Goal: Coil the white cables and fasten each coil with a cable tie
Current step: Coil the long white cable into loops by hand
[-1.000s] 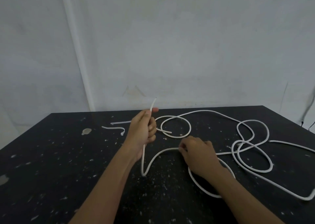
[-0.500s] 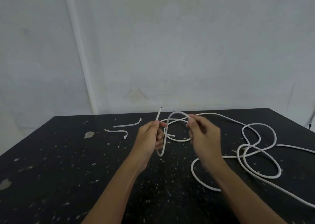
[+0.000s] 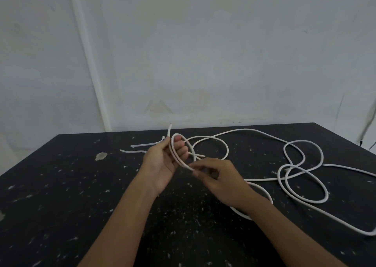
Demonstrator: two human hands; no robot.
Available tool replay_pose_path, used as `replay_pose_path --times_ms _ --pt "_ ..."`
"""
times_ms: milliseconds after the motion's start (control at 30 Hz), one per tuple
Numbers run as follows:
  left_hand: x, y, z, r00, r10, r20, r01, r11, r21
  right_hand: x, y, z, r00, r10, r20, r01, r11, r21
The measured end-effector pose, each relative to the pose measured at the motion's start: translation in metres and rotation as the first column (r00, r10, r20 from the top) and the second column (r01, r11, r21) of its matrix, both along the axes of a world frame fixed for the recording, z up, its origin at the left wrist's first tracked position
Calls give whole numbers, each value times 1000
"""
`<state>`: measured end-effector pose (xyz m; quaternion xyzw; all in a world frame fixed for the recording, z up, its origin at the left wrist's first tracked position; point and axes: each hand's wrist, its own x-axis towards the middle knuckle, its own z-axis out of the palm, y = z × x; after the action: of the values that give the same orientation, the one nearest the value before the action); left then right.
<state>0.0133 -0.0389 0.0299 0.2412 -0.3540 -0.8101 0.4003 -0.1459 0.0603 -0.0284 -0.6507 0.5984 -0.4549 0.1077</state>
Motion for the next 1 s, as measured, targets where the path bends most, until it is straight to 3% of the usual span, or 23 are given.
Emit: replay_pose_path --times_ms 133,300,400,500,567,733,800,867,933,1000 --pt "-1 4 3 996 -43 84 53 991 -120 -6 2 5 999 47 -2 -47 999 14" --pt "1 3 -1 971 -239 -25 239 971 13 -18 2 6 969 95 -228 -112 992 -60" --pt "1 0 -6 962 -268 -57 269 963 27 -21 3 7 931 47 -363 -75 995 -62" --pt "6 -9 0 981 -155 -120 152 988 -36 -21 6 7 895 -117 -431 76 991 -112" --pt "17 -19 4 988 -67 -140 55 995 -87 -28 9 10 905 -247 -346 226 969 -102" --pt "24 -19 0 997 -38 62 52 966 -252 -41 16 21 790 -553 -265 598 789 137" --pt "12 -8 -5 978 -59 201 125 935 -333 -39 13 18 787 -611 -86 615 769 174" --pt "0 5 -8 950 -63 305 189 895 -403 -34 9 18 770 -597 224 563 802 200" --pt "-8 13 -12 929 -40 368 216 866 -450 -28 4 22 643 -459 613 412 882 229" --pt "-13 18 -15 922 -21 386 222 847 -483 -22 3 30 460 -266 847 235 957 173"
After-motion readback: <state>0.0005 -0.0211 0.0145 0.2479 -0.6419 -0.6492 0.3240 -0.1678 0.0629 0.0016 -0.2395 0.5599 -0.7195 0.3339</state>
